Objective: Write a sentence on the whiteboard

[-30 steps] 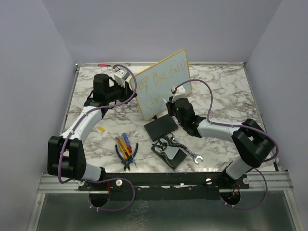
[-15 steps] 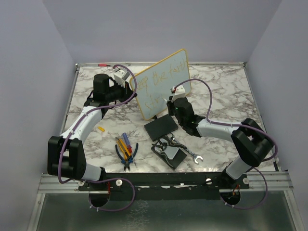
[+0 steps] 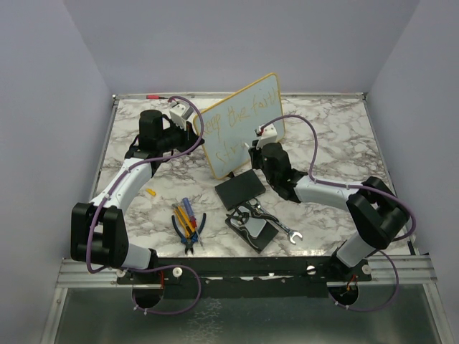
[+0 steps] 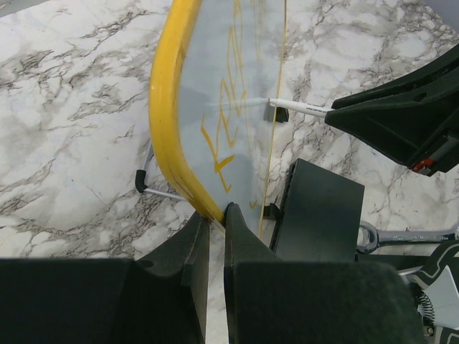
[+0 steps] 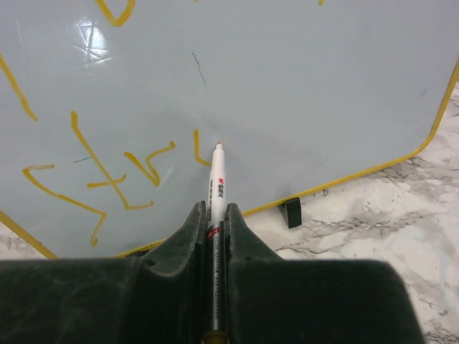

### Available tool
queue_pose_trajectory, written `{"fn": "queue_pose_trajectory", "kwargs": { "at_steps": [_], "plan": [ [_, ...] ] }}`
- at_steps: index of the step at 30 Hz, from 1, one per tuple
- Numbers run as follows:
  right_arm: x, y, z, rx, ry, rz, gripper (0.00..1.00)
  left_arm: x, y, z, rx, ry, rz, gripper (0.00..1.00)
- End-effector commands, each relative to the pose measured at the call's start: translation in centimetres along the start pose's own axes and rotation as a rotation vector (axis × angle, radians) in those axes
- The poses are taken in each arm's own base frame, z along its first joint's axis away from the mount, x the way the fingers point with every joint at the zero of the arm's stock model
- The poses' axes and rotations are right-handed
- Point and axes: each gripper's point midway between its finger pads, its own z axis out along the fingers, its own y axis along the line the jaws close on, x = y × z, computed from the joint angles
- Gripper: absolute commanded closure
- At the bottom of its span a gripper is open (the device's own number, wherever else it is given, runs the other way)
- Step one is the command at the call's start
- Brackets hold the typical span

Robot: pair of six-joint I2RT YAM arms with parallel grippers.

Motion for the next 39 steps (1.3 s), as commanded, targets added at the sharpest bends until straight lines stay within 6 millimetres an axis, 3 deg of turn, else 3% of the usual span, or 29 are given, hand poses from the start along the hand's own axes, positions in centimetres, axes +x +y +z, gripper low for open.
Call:
{"fn": "queue_pose_trajectory", "kwargs": {
  "at_steps": [1,13,17,24,39],
  "plan": [
    [-3.7,1.3,-0.2,-0.071,-0.098,0.026,0.99,4.8,-1.3,0.3,0.049,0.146,-0.060,1.00],
    [-4.0,2.6,-0.4,-0.112,-0.106,0.023,0.99,4.7,-1.5,0.2,0.051,0.143,-0.059,1.00],
    [-3.6,1.8,-0.5,-0.071,-0.101,0.024,0.99,4.7,-1.5,0.1,0.051,0.141,-0.058,1.00],
    [-4.7,-0.1,-1.8,0.008,-0.130,0.033,0.99,4.7,-1.4,0.1,0.049,0.141,-0.058,1.00],
    [-2.8,-1.2,0.1,0.028,-0.078,0.025,0.99,4.8,-1.3,0.2,0.047,0.146,-0.059,1.00]
  ]
}}
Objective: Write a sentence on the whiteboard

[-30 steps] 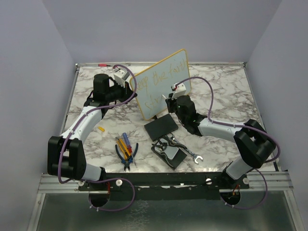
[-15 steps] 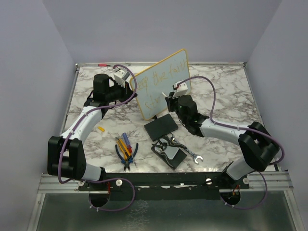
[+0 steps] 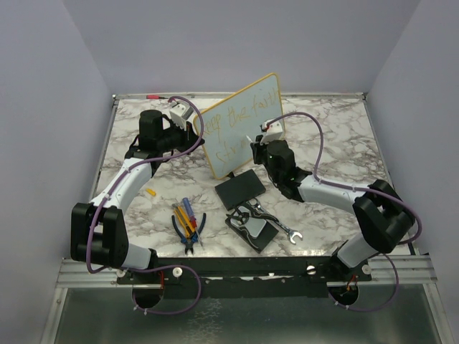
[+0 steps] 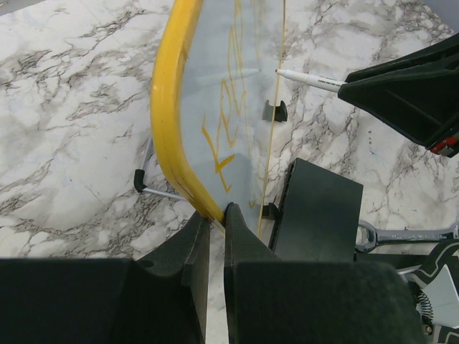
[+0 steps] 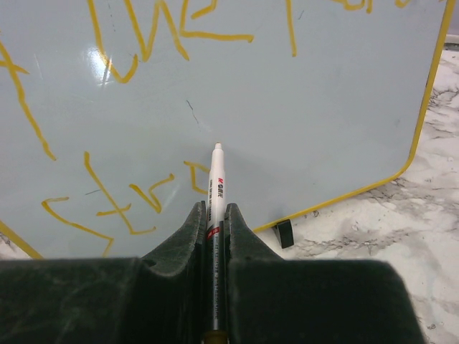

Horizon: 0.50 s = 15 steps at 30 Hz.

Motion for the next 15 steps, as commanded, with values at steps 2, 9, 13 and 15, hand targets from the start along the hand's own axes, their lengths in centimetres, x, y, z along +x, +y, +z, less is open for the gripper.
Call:
{"fn": "queue_pose_trajectory", "kwargs": {
  "at_steps": [2,9,13,15],
  "plan": [
    [0.4,-0.3,0.7,0.009,0.008,0.004,0.99,4.8,-1.3,0.2,0.044,0.145,-0.058,1.00],
    [1.2,0.0,1.1,-0.006,0.027,0.001,0.99,4.9,-1.2,0.2,0.043,0.147,-0.059,1.00],
    [1.8,0.0,1.3,-0.005,0.041,-0.001,0.99,4.9,-1.2,0.3,0.044,0.148,-0.058,1.00],
    [2.2,-0.1,1.4,-0.002,0.049,-0.002,0.99,4.9,-1.2,0.3,0.043,0.147,-0.058,1.00]
  ]
}}
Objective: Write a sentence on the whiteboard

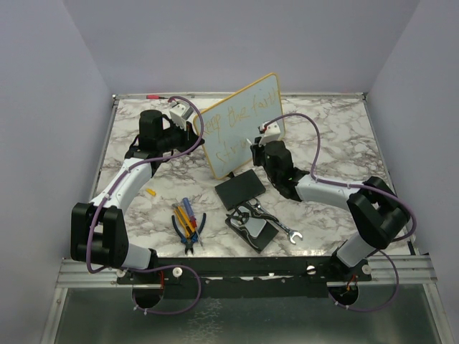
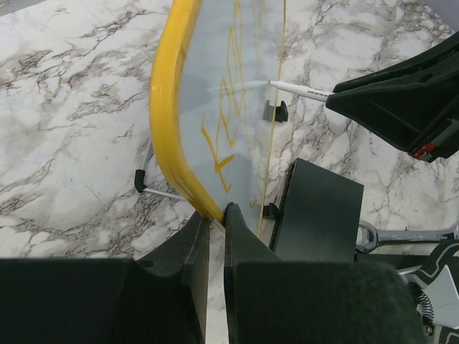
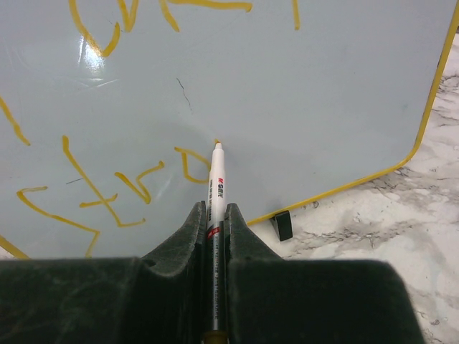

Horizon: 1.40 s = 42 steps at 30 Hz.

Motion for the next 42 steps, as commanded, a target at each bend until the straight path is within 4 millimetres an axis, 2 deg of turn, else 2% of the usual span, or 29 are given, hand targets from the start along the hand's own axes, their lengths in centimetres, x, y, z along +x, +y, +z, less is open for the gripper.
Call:
{"fn": "queue_pose_trajectory", "kwargs": {
  "at_steps": [1,15,36,42],
  "plan": [
    [0.3,0.3,0.7,-0.009,0.009,0.012,0.99,4.9,-1.2,0.3,0.043,0.148,-0.059,1.00],
    [3.7,0.3,-0.2,-0.024,0.089,0.047,0.99,4.9,-1.2,0.3,0.044,0.148,-0.059,1.00],
    [4.8,-0.1,-0.3,-0.005,0.126,0.051,0.99,4.8,-1.3,0.2,0.045,0.144,-0.057,1.00],
    [3.8,-0.2,-0.5,-0.004,0.103,0.052,0.99,4.8,-1.3,0.1,0.045,0.143,-0.056,1.00]
  ]
}}
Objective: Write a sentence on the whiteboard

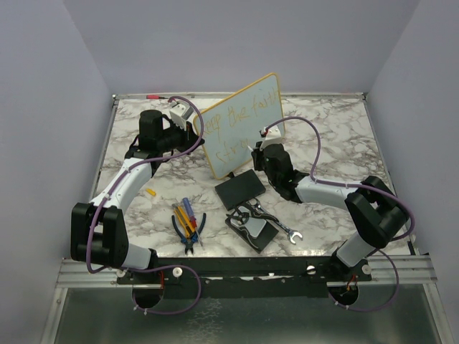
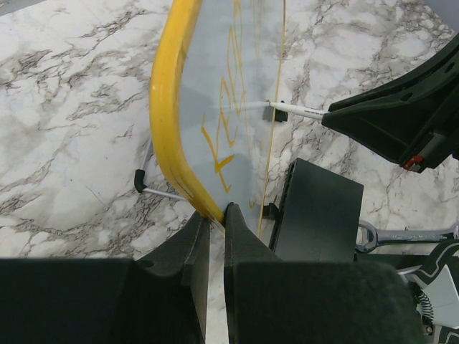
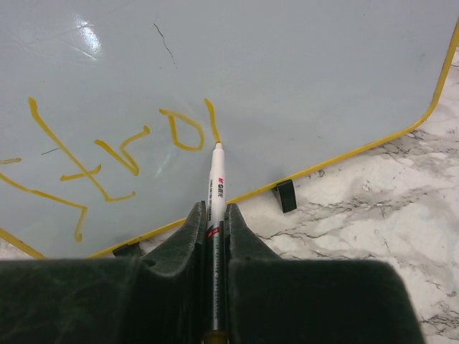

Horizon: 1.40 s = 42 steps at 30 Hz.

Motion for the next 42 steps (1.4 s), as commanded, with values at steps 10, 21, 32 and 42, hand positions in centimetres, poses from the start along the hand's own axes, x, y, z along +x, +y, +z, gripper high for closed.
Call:
{"fn": "queue_pose_trajectory", "kwargs": {
  "at_steps": [10,21,32,42],
  "plan": [
    [-2.7,0.4,0.4,-0.014,-0.059,-0.023,0.99,4.7,-1.4,0.1,0.044,0.142,-0.055,1.00],
    [-5.0,0.4,0.5,-0.004,-0.111,-0.050,0.99,4.7,-1.4,0.1,0.044,0.141,-0.055,1.00],
    [-6.1,0.3,-0.1,-0.001,-0.150,-0.048,0.99,4.8,-1.3,0.1,0.043,0.143,-0.057,1.00],
    [-5.9,-0.5,0.2,0.038,-0.147,-0.060,0.99,4.7,-1.4,0.1,0.044,0.141,-0.057,1.00]
  ]
}}
